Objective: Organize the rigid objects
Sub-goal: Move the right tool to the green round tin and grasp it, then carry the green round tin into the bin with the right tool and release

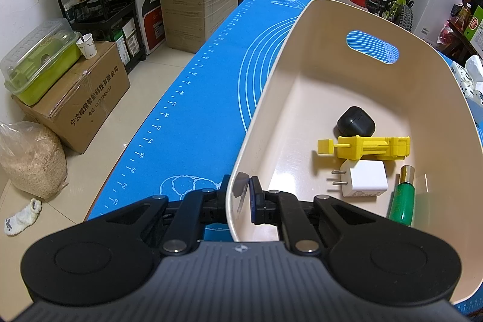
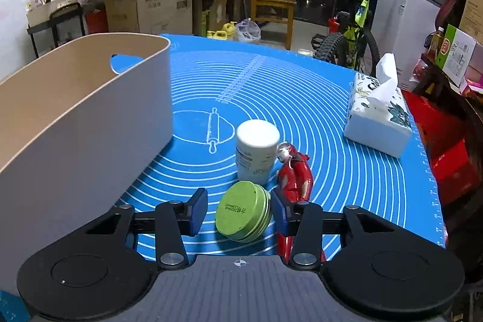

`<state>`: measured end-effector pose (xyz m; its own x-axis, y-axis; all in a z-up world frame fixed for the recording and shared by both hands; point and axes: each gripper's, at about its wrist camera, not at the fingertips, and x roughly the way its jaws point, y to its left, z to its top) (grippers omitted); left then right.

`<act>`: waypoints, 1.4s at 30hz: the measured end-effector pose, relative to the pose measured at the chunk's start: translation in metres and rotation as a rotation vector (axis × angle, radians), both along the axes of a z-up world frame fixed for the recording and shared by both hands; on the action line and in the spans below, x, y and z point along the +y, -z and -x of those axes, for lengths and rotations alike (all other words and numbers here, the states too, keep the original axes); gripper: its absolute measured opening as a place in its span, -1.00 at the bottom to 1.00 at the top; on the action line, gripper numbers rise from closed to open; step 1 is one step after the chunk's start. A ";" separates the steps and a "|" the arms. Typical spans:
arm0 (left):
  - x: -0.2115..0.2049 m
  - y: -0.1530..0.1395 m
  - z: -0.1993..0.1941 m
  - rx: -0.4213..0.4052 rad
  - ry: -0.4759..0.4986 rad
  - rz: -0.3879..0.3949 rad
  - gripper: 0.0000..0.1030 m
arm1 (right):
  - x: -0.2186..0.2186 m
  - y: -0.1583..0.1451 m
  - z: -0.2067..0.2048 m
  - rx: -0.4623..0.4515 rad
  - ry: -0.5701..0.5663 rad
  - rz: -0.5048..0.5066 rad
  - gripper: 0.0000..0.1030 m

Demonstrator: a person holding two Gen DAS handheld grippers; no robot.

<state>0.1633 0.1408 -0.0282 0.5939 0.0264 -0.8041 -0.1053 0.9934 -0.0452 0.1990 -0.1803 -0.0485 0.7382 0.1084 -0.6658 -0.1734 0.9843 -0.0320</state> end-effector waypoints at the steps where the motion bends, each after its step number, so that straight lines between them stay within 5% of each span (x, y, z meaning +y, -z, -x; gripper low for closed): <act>1: -0.001 0.000 0.000 0.000 0.000 0.000 -0.74 | 0.000 -0.001 0.000 -0.002 -0.004 -0.006 -0.11; 12: 0.000 0.000 0.000 0.000 0.000 0.000 -0.74 | -0.007 -0.007 -0.006 -0.005 -0.021 -0.116 -0.17; 21: 0.000 0.000 0.000 0.000 0.001 -0.001 -0.74 | 0.012 0.016 -0.012 0.058 0.003 0.051 -0.09; 28: 0.000 -0.001 0.000 0.001 0.001 -0.001 -0.74 | 0.016 0.016 -0.018 0.058 -0.011 0.043 -0.10; 31: 0.001 0.000 -0.001 0.001 0.001 0.000 -0.74 | 0.019 0.017 -0.019 0.070 -0.021 0.040 -0.45; 42: 0.001 -0.001 -0.001 0.001 0.000 0.000 -0.74 | 0.012 0.008 -0.004 0.056 0.049 -0.001 -0.46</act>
